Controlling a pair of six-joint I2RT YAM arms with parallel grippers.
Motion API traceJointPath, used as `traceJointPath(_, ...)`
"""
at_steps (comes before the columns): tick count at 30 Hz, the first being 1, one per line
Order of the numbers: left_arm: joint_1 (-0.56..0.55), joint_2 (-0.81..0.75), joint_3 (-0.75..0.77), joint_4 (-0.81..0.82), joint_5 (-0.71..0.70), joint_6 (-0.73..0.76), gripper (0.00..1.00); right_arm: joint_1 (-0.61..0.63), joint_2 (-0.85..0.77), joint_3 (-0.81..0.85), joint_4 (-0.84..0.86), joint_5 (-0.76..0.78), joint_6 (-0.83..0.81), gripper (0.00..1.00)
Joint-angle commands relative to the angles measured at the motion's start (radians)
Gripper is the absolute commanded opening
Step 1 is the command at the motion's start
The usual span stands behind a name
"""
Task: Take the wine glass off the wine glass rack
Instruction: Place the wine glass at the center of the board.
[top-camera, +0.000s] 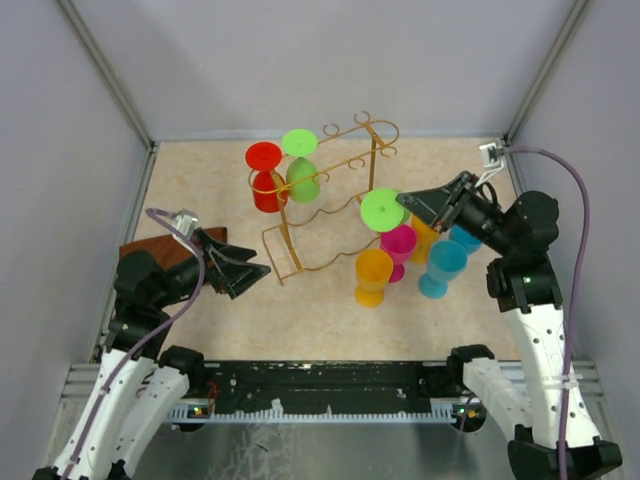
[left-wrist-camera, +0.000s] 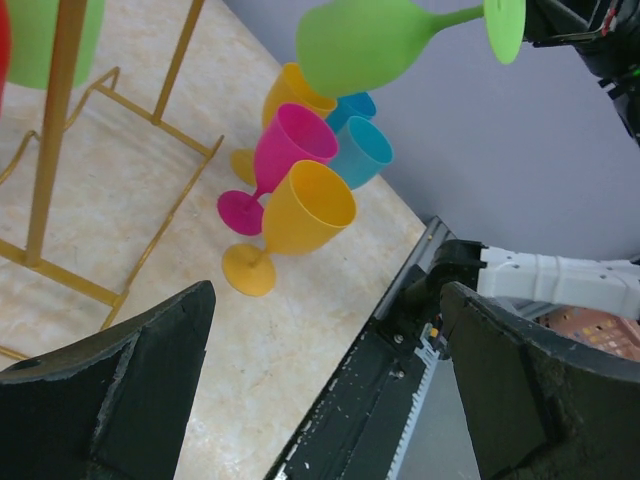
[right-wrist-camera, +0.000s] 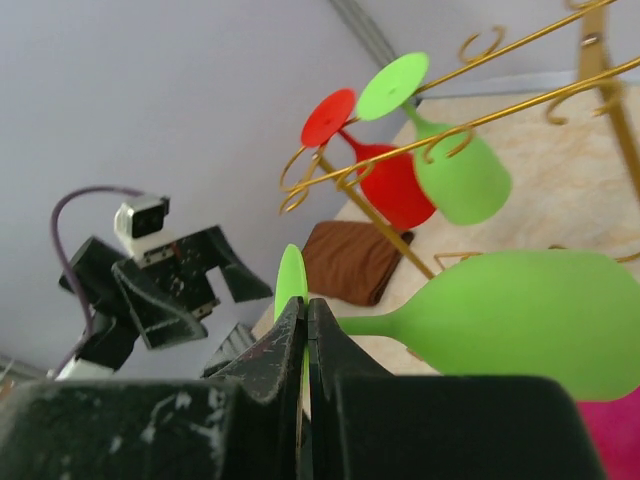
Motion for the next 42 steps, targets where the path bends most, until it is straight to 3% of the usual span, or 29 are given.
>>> traceJointPath(1, 0.004, -0.006, -0.028, 0.127, 0.103, -0.113, 0.99, 0.132, 0.011, 0.040, 0.001, -0.100, -0.092, 0.00)
traceJointPath(13, 0.003, 0.016, -0.091, 0.354, 0.179, -0.308, 0.99, 0.509, 0.177, 0.134, -0.103, 0.089, -0.297, 0.00)
traceJointPath(18, -0.009, 0.070, -0.080, 0.397, 0.225, -0.351, 0.99, 0.580, 0.235, 0.142, -0.056, 0.107, -0.309, 0.00)
traceJointPath(24, -0.070, 0.098, -0.078, 0.407, 0.170, -0.341, 0.99, 0.633, 0.278, 0.142, -0.018, 0.119, -0.329, 0.00)
traceJointPath(33, -0.306, 0.160, -0.073, 0.380, -0.036, -0.258, 0.81, 0.679, 0.335, 0.151, 0.045, 0.115, -0.322, 0.00)
traceJointPath(42, -0.338, 0.167, -0.078, 0.384, -0.100, -0.232, 0.63, 0.699, 0.350, 0.151, 0.075, 0.112, -0.317, 0.00)
